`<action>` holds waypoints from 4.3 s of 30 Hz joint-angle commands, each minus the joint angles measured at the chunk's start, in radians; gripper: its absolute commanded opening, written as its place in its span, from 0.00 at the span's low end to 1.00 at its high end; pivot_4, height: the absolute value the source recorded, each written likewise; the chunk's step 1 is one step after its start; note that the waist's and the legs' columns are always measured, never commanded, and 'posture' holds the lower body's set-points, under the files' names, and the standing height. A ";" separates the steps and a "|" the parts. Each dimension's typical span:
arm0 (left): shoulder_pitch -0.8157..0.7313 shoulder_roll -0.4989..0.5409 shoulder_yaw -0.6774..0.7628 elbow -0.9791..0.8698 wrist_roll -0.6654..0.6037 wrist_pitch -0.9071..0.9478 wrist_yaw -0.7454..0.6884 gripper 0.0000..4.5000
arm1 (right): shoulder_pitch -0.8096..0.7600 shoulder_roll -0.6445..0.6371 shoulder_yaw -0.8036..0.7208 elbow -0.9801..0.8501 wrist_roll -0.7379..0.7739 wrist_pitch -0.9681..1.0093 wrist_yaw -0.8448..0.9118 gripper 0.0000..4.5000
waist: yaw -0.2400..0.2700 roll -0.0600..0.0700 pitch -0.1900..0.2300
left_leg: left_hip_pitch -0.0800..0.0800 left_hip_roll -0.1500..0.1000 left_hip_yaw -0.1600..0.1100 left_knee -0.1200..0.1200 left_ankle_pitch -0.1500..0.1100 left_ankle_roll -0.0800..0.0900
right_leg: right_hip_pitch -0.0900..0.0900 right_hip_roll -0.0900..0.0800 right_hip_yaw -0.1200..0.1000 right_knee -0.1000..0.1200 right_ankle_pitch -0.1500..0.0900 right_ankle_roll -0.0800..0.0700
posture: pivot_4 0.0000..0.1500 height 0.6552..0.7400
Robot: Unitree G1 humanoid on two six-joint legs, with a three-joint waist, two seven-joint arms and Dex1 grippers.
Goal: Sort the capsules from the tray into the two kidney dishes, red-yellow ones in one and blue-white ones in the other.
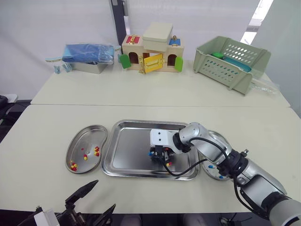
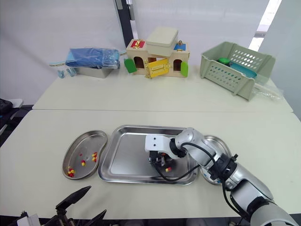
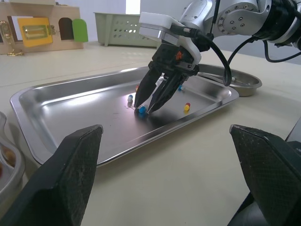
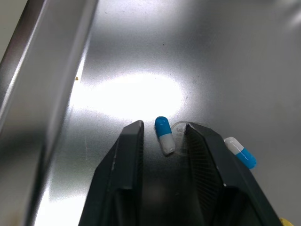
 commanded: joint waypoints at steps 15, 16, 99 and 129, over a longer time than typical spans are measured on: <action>-0.013 0.090 -0.048 -0.059 -0.029 -0.026 -0.045 1.00 | 0.168 -0.158 -0.291 -0.303 0.174 0.085 0.077 0.00 | 0.014 0.000 0.000 | -0.002 0.000 -0.001 0.000 0.000 0.000 | 0.000 0.000 -0.001 -0.001 0.000 0.000 | 1.00 1.00; -0.015 0.097 -0.056 -0.062 -0.031 -0.028 -0.053 1.00 | 0.188 -0.186 -0.316 -0.334 0.192 0.094 0.082 0.00 | 0.014 0.000 0.000 | -0.003 -0.001 -0.001 0.000 0.000 0.000 | 0.000 0.000 -0.001 -0.002 0.000 0.000 | 1.00 1.00; -0.391 0.796 0.430 0.452 0.121 0.643 0.032 1.00 | 0.833 -0.677 -1.074 0.063 0.366 -0.339 0.284 0.99 | 0.005 0.005 0.002 | 0.000 0.000 0.002 0.001 0.000 0.001 | 0.001 0.001 0.002 -0.001 0.002 0.001 | 1.00 1.00; -0.044 -0.094 0.067 -0.068 0.022 0.078 -0.014 1.00 | 0.057 -0.336 -0.321 -0.256 0.303 0.076 0.169 0.99 | 0.010 0.006 0.001 | -0.002 -0.001 0.003 0.003 0.000 0.001 | 0.001 -0.001 0.003 -0.003 0.004 0.003 | 1.00 1.00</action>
